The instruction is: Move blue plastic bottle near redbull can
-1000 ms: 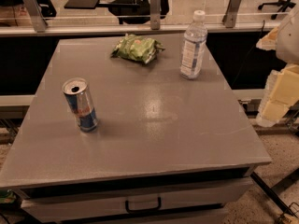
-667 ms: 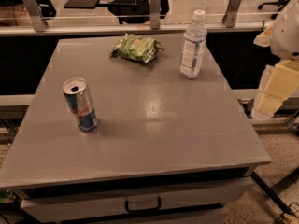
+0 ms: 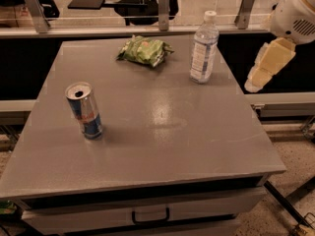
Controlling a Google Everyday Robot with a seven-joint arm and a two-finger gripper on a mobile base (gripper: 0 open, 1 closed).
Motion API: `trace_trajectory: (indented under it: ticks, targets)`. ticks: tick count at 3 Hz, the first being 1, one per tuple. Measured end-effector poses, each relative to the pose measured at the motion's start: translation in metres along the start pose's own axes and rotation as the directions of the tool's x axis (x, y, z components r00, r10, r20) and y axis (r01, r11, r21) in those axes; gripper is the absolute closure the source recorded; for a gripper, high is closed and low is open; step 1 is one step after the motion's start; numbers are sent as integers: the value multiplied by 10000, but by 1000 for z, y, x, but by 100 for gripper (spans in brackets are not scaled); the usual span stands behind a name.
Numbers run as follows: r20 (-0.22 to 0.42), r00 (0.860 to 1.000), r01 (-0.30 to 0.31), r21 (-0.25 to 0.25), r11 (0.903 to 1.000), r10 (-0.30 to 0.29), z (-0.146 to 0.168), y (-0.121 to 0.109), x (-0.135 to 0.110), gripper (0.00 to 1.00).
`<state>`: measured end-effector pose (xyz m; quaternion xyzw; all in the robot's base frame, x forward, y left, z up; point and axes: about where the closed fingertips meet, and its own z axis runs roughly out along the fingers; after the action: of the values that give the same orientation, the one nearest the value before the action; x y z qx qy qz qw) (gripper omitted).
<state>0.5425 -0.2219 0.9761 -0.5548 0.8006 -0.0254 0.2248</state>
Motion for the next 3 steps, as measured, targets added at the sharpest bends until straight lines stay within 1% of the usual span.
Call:
trace_trajectory:
  ticks: [1,2,3]
  targets:
    - [553,9980,-324,63,9995,320,17,-33,-18,0]
    - [981,9937,-558,76,9984,548,35,-60,-38,0]
    - [1300,9873,-927,54,9957,912,53,-82,-51,0]
